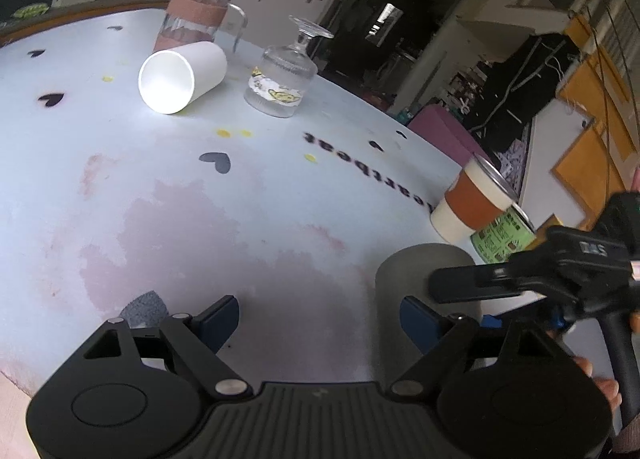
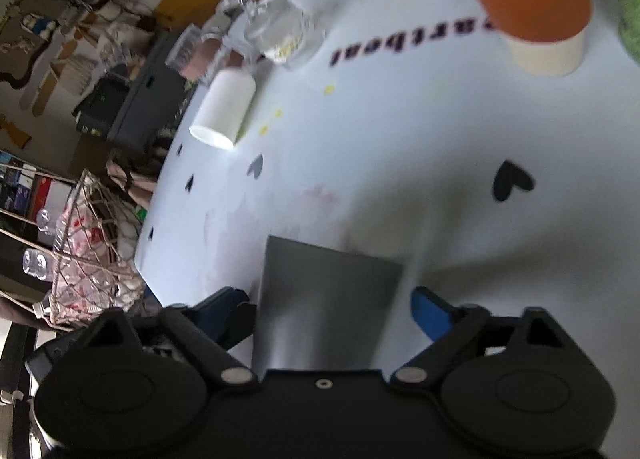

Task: Flip cup upright
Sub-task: 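Grasp the upright grey cup with the right tool while the left tool releases it, then carry the grey cup with the right tool and set it beside the cream cup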

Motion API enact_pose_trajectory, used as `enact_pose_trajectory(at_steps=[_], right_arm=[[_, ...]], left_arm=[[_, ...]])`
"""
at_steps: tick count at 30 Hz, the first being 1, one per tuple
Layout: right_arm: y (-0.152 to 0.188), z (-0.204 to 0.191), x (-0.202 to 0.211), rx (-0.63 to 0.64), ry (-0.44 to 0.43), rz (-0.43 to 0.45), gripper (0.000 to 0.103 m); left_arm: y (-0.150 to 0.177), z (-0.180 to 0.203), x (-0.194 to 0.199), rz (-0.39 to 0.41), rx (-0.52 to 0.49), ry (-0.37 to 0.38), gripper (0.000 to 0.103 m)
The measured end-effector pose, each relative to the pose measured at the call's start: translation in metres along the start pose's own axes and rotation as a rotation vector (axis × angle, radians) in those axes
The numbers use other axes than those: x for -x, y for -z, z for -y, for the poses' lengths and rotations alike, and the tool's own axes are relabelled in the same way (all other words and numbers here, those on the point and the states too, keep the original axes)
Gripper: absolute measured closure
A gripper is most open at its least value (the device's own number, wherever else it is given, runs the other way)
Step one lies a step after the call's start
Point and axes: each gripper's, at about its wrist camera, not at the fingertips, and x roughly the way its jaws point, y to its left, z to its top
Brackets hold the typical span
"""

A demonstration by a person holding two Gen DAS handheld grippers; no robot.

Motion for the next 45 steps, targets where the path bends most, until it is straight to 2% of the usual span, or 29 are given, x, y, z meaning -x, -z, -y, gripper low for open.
enact_pose_trajectory(at_steps=[3,6,8,13,15,19,26,29,31,38,41,45], right_arm=[[0.007,-0.001,0.002,0.012,0.003,0.016,0.026],[0.017,0.000,0.015,0.043,0.020,0.080,0.027],[0.026,-0.001,0.029,0.089,0.066,0.155,0.027],[0.057,0.006,0.077,0.205,0.237,0.392,0.027],[0.063,0.014,0.095,0.228,0.307,0.461,0.027],[0.067,0.040,0.133,0.233,0.469,0.608,0.028],[0.065,0.092,0.173,0.186,0.720,0.789,0.028],[0.063,0.113,0.181,0.159,0.830,0.825,0.029],[0.063,0.126,0.185,0.151,0.874,0.846,0.029],[0.061,0.144,0.192,0.138,0.947,0.890,0.029],[0.060,0.142,0.188,0.160,1.013,0.884,0.029],[0.060,0.142,0.190,0.147,1.020,0.884,0.028]], left_arm=[[0.002,0.002,0.001,0.000,-0.013,0.000,0.015],[0.002,0.002,0.002,-0.001,-0.017,0.003,0.015],[0.002,0.003,0.002,0.003,-0.021,0.004,0.015],[0.002,0.007,0.003,0.010,-0.038,0.005,0.015],[0.002,0.010,0.003,0.014,-0.045,0.003,0.015],[0.002,0.013,0.003,0.018,-0.056,0.006,0.015],[0.002,0.017,0.002,0.017,-0.064,0.006,0.015],[0.002,0.017,0.001,0.016,-0.065,0.007,0.015],[0.002,0.018,0.001,0.015,-0.067,0.007,0.015],[0.002,0.024,0.001,0.022,-0.086,0.005,0.015],[0.002,0.025,0.001,0.028,-0.093,0.000,0.015],[0.002,0.025,0.001,0.030,-0.101,0.000,0.015]])
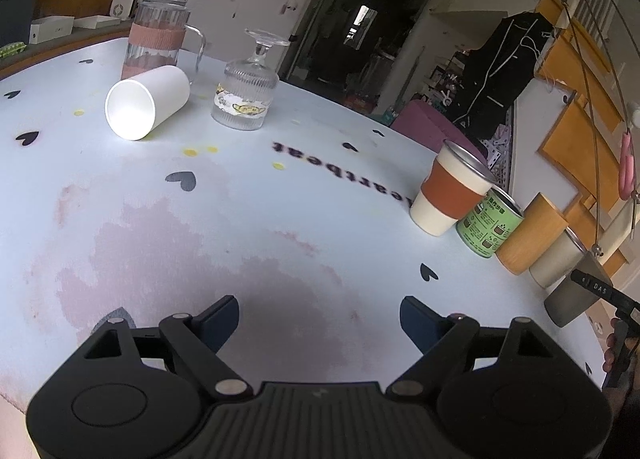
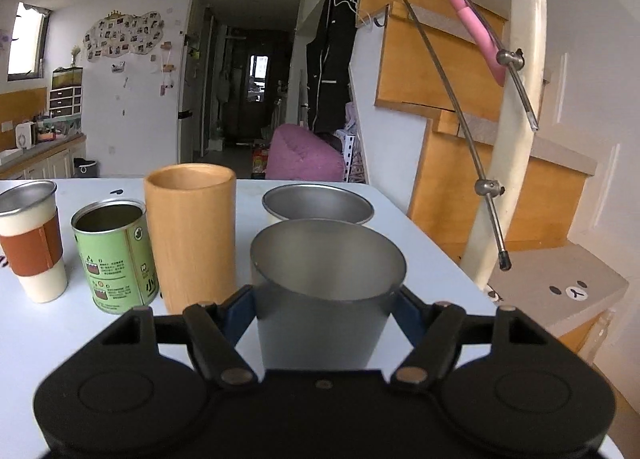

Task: Flip cup upright
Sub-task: 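Carry the grey cup with the right tool and set it beside the cream cup, then open the right tool and withdraw it from the grey cup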

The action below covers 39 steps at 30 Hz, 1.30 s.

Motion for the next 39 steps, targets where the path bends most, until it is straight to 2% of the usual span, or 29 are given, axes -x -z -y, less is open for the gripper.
enact_pose_trajectory(at_steps=[1,2,3,5,10,16,21,28,39], right_arm=[[-0.001,-0.001,0.000,0.007,0.004,-0.007,0.029],[-0.001,-0.001,0.000,0.009,0.005,-0.016,0.024],[-0.001,-0.001,0.000,0.007,0.013,-0.029,0.012],[-0.001,-0.001,0.004,-0.006,0.027,-0.019,0.006],[0.004,-0.001,0.036,-0.066,0.027,0.021,0.005],[0.016,-0.023,0.097,-0.089,-0.034,0.107,0.002],[0.024,-0.038,0.133,-0.126,-0.091,0.139,0.002],[0.034,-0.054,0.161,-0.109,-0.071,0.148,0.002],[0.048,-0.064,0.180,-0.093,-0.103,0.135,0.000]], left_arm=[[0.000,0.001,0.000,0.002,-0.003,0.000,0.015],[-0.001,0.001,0.001,0.006,-0.008,-0.001,0.015],[-0.001,0.002,0.002,0.013,-0.016,-0.004,0.015],[-0.002,0.004,0.004,0.027,-0.031,-0.010,0.015],[-0.003,0.013,0.011,0.085,-0.097,-0.036,0.011],[-0.004,0.031,0.023,0.201,-0.238,-0.097,0.003],[-0.005,0.047,0.029,0.258,-0.315,-0.070,0.000],[-0.004,0.069,0.032,0.294,-0.388,-0.038,0.000],[0.013,0.092,0.032,0.300,-0.470,-0.032,0.000]])
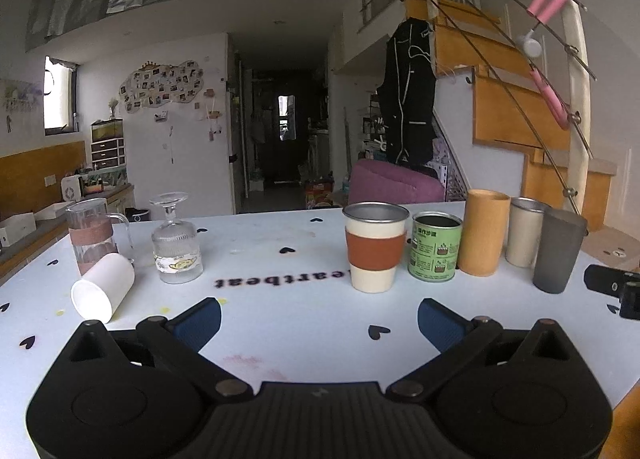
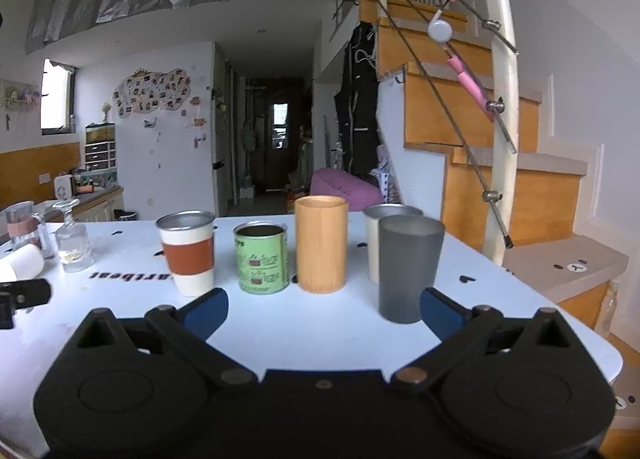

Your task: Flip cup upright

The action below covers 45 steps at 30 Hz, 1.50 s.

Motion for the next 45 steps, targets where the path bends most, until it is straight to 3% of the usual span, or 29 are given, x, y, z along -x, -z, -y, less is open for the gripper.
enact_pose_trajectory(at_steps=[45], right_arm=[[0.002,-0.013,0.005,0.032,-0.025,-0.013,0.000]], left_arm=[[0.005,0.002,-0.001,-0.026,0.002,-0.025,0.000]])
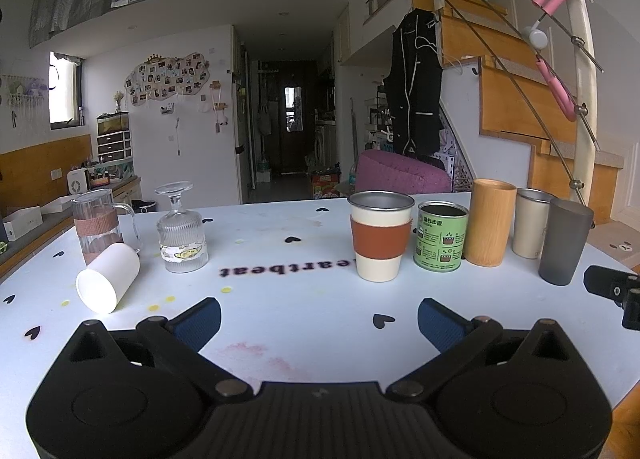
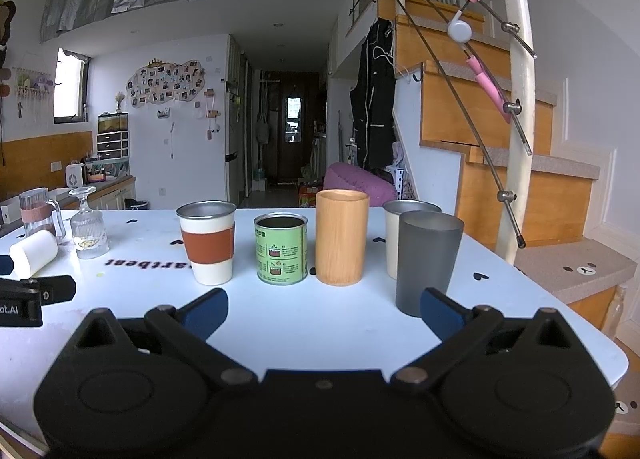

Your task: Flip cup upright

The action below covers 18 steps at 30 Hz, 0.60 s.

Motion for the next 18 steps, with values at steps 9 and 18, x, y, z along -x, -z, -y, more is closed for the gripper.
enact_pose_trajectory(at_steps=[9,18], right_arm=[[-0.0001,0.0001,0.0000,-0.001,0.000,0.000,0.000],[0.0005,0.0006,-0.0002,-0.003,0.001,0.003,0.000]], left_arm=[[0.0001,-0.0001,0.0000,0.001,0.000,0.000,0.000],[0.0001,-0.0002,0.0000,0.002,0.000,0.000,0.000]])
